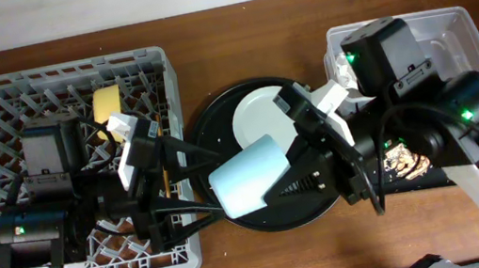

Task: Sort waste into correct bins and load items into the dishwasher rack
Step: 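Pass the light blue cup from the right gripper to the left gripper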

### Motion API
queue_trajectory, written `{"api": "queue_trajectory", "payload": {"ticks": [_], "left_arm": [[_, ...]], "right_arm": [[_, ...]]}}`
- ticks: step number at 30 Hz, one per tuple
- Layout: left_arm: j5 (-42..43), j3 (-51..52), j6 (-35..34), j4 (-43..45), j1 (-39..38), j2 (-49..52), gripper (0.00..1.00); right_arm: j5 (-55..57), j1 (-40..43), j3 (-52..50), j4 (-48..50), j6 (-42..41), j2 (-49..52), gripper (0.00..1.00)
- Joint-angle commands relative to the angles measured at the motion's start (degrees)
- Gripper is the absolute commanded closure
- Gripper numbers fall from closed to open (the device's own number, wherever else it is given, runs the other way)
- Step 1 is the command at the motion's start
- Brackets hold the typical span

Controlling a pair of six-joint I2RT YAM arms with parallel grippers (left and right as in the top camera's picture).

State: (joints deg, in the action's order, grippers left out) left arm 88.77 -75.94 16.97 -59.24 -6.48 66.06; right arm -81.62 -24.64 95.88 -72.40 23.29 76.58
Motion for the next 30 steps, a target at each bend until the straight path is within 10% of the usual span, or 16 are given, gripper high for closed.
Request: {"api": "queue_trajectory", "payload": {"ticks": [1, 23, 30], "left_arm": [[-1.53, -0.39, -1.20, 0.57, -2.62, -0.09, 0.01], [-2.08, -0.39, -1.22, 1.75, -2.62, -0.07, 0.01], [-9.31, -0.39, -1.22, 1.55, -2.62, -0.07, 0.01]], "right_arm": [[17.55, -1.95, -0.83, 0.22, 0.44, 2.67, 0.96], [34.75, 8.68, -0.83, -2.47, 0.26, 2.60, 0.96], [10.45, 11.45, -0.81, -9.92, 7.98, 1.77, 0.96]]}}
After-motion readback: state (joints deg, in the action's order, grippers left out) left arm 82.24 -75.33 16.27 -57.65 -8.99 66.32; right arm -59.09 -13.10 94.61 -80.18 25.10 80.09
